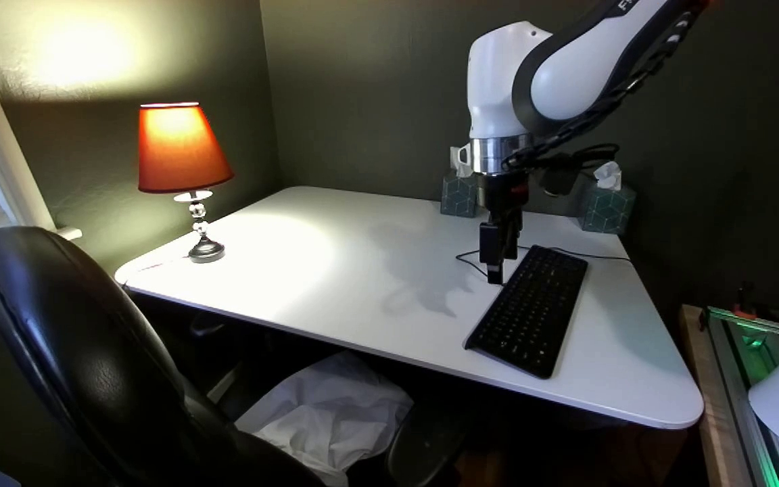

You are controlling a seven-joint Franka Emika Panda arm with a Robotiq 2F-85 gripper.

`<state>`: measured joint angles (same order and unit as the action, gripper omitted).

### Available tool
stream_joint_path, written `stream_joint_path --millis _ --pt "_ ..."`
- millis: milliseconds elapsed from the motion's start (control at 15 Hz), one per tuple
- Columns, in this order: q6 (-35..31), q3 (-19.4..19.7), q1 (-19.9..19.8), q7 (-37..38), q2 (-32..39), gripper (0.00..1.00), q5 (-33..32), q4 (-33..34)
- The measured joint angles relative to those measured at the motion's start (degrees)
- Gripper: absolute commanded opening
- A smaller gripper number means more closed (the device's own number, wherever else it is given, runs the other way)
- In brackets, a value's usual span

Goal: Press a key on the keyboard

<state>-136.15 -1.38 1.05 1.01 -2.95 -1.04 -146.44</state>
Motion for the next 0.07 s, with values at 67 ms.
stream_joint_path --millis 67 --pt "0.0 0.0 0.0 0.0 -0.6 1.00 0.0 -0.4"
